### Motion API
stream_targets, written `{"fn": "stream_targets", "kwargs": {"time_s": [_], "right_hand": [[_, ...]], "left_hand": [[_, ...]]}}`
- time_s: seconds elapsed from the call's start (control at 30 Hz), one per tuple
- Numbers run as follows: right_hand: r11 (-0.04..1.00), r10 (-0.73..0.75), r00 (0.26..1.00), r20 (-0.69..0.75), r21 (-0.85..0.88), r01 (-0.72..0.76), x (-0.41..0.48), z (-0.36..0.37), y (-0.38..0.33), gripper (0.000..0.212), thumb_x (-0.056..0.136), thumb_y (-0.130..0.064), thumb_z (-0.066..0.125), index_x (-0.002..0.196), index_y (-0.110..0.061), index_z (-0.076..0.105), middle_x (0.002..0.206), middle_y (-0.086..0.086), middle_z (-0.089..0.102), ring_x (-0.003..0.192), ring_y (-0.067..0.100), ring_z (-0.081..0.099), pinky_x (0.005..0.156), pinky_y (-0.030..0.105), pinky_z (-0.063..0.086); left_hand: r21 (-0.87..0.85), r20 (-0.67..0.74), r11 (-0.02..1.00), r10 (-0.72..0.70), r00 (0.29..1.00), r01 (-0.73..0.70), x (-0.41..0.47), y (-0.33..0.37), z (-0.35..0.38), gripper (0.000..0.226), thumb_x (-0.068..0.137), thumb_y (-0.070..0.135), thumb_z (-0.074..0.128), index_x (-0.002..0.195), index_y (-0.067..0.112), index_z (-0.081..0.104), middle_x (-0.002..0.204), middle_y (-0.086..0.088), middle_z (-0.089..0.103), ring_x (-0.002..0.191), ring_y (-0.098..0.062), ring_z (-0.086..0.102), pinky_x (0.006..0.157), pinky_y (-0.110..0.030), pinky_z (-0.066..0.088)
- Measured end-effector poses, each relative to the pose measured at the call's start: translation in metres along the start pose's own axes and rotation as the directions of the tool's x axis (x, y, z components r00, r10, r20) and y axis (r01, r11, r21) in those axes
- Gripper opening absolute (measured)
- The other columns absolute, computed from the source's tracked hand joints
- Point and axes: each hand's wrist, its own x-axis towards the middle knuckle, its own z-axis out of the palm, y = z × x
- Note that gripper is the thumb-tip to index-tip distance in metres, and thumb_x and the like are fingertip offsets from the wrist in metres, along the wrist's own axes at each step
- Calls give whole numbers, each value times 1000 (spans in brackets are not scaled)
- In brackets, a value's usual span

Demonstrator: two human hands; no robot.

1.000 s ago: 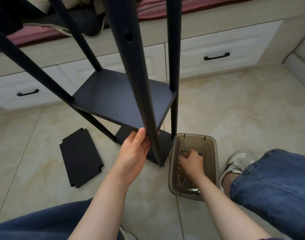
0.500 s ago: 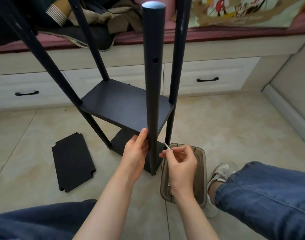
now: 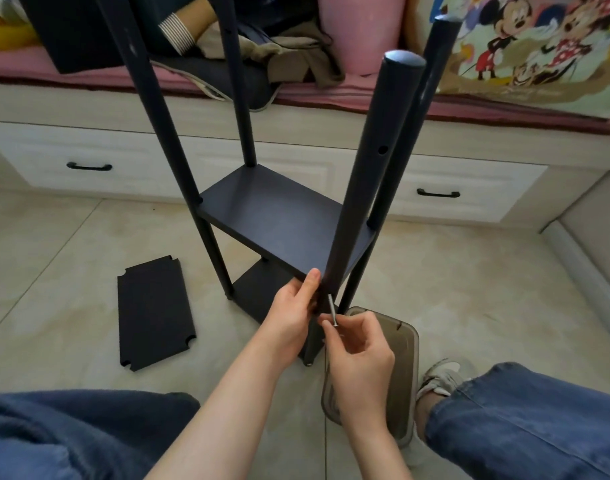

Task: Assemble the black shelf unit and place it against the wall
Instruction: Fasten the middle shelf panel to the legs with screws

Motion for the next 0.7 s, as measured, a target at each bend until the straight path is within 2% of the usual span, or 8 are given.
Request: {"fn": "stream_targets", "kwargs": {"time_s": [0.17,0.27,0.37,0.47,0.7], "right_hand": [[996,50,999,8,73,-51,1,-3,2,15,85,3,72,81,-10,65,83,-3,76,78,13,75,72,25,59],[992,47,999,8,115,-48,2,-2,1,14,85,5,71,81,-7,64,79,1,75,75,15,75,67,21,58],[990,53,999,-7,130,-51,1,-1,1,12,86,3,71,83,-6,63,77,2,75,73,17,75,66,26,59],[991,59,998,-21,122,-56,2,-4,4,12,86,3,71,83,-7,63,78,2,75,72,18,75,67,30,60],[989,59,998,-33,136,-54,5,-8,2,12,86,4,70,84,-5,64,78,4,75,72,18,75,65,25,59]], "left_hand": [[-42,45,999,3,999,-1,1,0,-1,43,90,44,58,111,8,67,90,-2,74,93,-18,68,86,-32,51],[-29,65,999,18,998,-16,3,-1,-3,48,84,47,60,111,8,67,96,-4,73,98,-19,68,93,-33,52],[-13,75,1000,23,997,-22,3,-2,-5,45,85,48,59,109,10,68,97,-4,74,100,-19,68,96,-33,51],[-27,79,999,26,997,-24,3,-1,-5,43,85,46,59,107,10,69,92,-2,74,94,-15,70,89,-31,51],[-28,81,999,30,996,-28,0,0,-3,38,89,42,56,107,11,69,89,-1,74,87,-11,71,76,-23,54]]}}
